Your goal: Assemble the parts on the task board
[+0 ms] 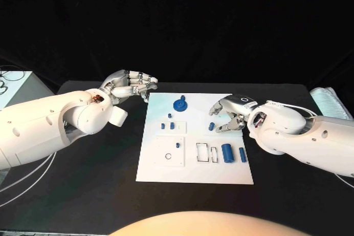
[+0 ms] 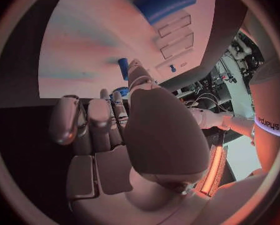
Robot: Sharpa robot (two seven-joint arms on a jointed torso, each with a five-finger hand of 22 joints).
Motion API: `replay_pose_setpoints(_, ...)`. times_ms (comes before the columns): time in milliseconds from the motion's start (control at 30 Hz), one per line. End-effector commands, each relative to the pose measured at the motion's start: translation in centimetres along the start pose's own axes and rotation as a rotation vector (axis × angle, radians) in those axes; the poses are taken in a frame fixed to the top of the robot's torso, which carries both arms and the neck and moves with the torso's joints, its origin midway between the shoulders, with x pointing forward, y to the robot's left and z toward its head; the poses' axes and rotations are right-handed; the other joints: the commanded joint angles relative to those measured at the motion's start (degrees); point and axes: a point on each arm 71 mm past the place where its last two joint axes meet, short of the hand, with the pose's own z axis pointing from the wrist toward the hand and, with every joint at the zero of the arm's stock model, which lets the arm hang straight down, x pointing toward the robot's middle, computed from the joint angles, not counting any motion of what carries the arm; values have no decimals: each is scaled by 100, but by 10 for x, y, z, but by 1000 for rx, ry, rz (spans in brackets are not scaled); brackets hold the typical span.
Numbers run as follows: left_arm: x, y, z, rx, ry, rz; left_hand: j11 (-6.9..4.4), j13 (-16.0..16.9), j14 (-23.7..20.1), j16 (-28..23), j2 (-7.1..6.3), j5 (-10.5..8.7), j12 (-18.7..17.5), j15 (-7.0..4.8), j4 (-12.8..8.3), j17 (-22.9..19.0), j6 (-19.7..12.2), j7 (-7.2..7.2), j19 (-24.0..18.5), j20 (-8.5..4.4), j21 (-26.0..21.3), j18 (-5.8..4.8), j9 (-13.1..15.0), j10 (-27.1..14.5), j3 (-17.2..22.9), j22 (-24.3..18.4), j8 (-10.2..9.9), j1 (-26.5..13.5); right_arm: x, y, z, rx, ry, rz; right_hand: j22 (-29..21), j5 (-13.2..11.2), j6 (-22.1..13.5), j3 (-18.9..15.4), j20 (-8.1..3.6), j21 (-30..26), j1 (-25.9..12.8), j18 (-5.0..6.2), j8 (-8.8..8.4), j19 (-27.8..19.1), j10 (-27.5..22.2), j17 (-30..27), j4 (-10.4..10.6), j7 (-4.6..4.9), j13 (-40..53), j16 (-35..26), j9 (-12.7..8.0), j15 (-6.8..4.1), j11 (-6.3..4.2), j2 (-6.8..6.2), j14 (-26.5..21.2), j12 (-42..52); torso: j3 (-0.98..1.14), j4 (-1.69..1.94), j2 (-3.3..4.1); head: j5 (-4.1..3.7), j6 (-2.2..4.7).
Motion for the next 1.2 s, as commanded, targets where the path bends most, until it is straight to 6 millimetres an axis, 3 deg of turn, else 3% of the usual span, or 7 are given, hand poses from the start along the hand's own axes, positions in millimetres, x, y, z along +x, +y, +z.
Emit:
replay_pose_setpoints(33,2,-1,0,5,16,-13,21,-5,-1,-22,16,-14,-20,5,-7,6,-14,35,-5,9,25,79,-10,14,32,9,32,62,6,-1,1,1,58,-41,54,-20,17,40,8,55,52,22,4,4,66,45,0,11,17,64,1,-4,-28,68,13,58,-6,-7,8,8,-1)
replay_pose_setpoints(200,2,-1,0,3,16,-13,20,-7,-3,-23,14,-17,-18,6,-6,9,-13,34,-12,11,32,79,-12,18,30,16,36,59,9,1,4,-4,58,-37,277,-99,189,324,-86,315,143,-37,92,180,505,190,-38,95,44,186,29,-114,-161,308,124,315,-3,-3,11,6,-9)
replay_pose_setpoints(300,2,-1,0,2,15,-12,20,-7,-3,-23,14,-17,-18,6,-6,9,-13,34,-12,11,32,79,-12,18,30,16,36,59,11,4,5,-17,49,-25,505,-334,336,625,-160,580,189,-101,147,327,857,279,-49,166,40,250,32,-190,-246,417,179,355,-1,-8,8,11,-17)
replay_pose_setpoints(533,1,-1,0,0,13,-12,19,-7,-3,-23,24,-16,-15,5,-4,10,-9,33,-15,11,35,79,-12,24,34,19,40,59,11,12,7,-44,29,-4,725,-325,482,1077,-212,826,176,-159,179,448,1241,480,-42,213,16,413,12,-243,-305,418,253,192,0,-3,7,18,-25)
replay_pose_setpoints(1033,1,0,0,-7,8,-10,16,-8,-1,-22,41,-14,-11,3,-5,13,-5,31,-18,11,41,80,-13,30,44,24,44,67,12,15,9,-49,31,-4,907,-317,672,1802,-256,1015,56,-202,244,526,1649,609,-68,261,24,540,18,-287,-364,269,281,-100,-1,-10,2,31,-37)
replay_pose_setpoints(1200,0,0,0,-10,7,-10,15,-9,0,-22,51,-13,-10,2,-5,14,-2,30,-20,10,45,81,-14,32,49,27,47,71,13,17,10,-52,32,-13,1016,-489,964,2296,-295,1135,94,-229,405,575,1987,685,-178,225,68,607,108,-339,-423,356,298,-134,-1,-10,7,27,-45)
